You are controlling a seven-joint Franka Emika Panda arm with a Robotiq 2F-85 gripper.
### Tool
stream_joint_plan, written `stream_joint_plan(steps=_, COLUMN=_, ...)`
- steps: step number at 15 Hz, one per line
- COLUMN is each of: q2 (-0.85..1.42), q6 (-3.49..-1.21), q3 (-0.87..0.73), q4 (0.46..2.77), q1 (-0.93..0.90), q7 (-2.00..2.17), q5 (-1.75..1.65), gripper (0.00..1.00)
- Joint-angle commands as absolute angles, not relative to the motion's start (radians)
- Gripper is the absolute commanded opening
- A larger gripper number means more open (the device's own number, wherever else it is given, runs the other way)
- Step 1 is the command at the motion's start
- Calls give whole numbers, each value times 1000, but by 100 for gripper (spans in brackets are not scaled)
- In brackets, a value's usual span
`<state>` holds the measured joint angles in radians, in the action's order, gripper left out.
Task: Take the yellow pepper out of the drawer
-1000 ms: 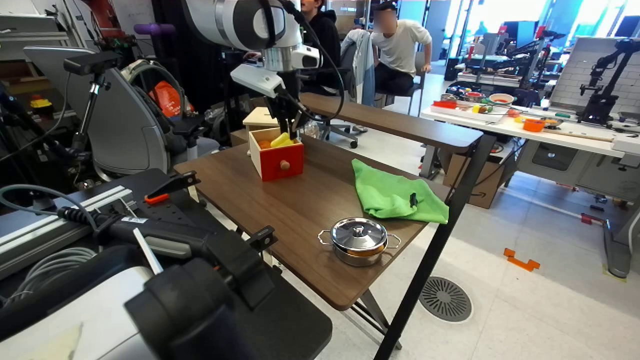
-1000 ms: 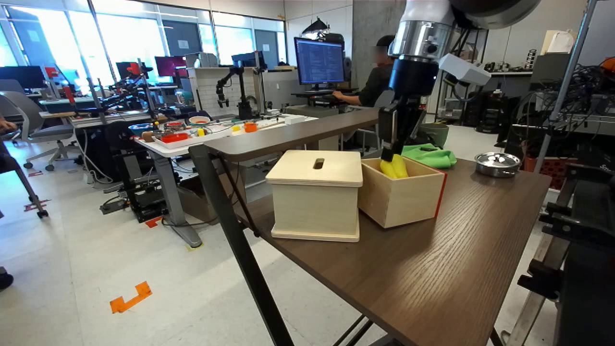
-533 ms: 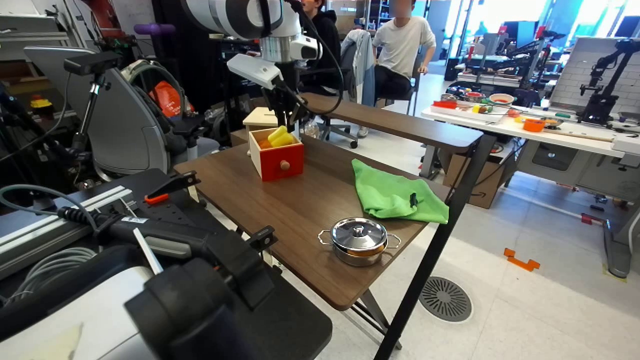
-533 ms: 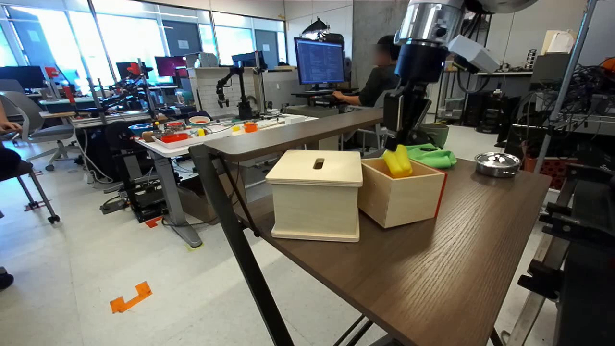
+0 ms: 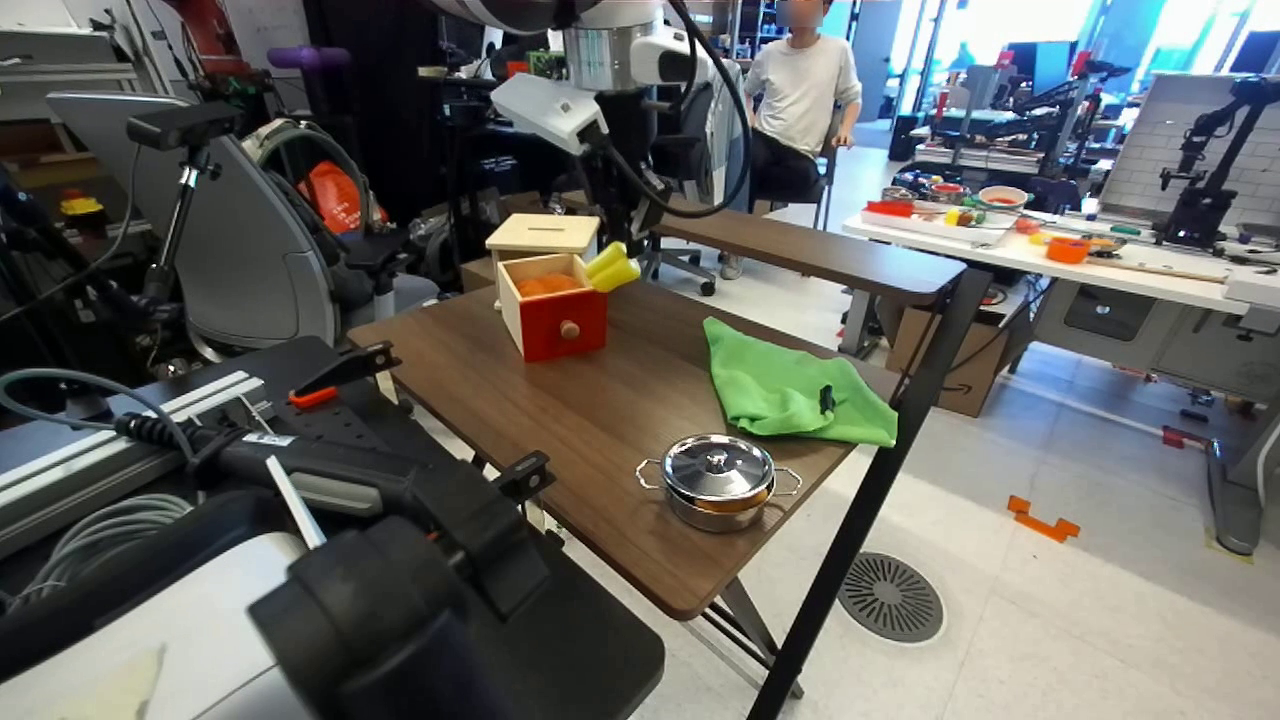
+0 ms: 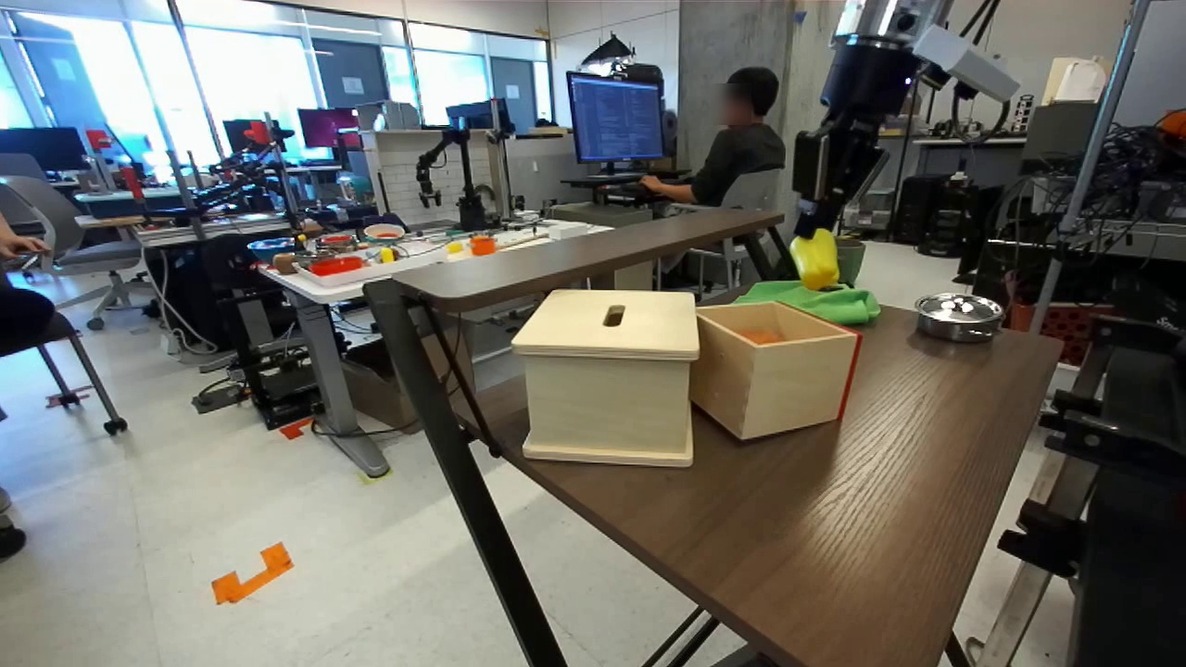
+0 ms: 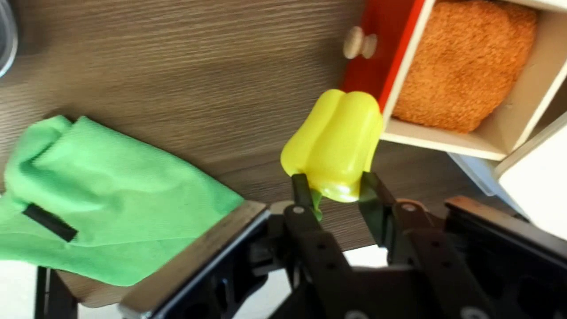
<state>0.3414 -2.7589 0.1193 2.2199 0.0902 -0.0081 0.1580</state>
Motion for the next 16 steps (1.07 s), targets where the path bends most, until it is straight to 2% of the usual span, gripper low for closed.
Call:
stream_joint_plan(steps=1, q2=329, q6=-2755, q3=78, q4=2251, q1=132, q7=-52, q5=197, gripper=8)
stream_joint_plan(steps=5, q2=389, q6=-2740, q3=94, q4=2253, q1=197, q7=-134, q5=256, gripper=8)
stream_joint_plan(steps=13, q2=540, q6=-2708, q3=97, q4=2215, q1=199, q7=-141, q5=240, gripper=8)
stream_joint_plan(steps=14, q2=548, q6=-2702, q3=89, q4=2212, q1=193, q7=-130, q5=231, gripper=58)
stream_joint_plan(steps=16, q2=553, q6=-2689, q3=89, q4=2209, q1=195, q7=-130, q5=230, gripper=65)
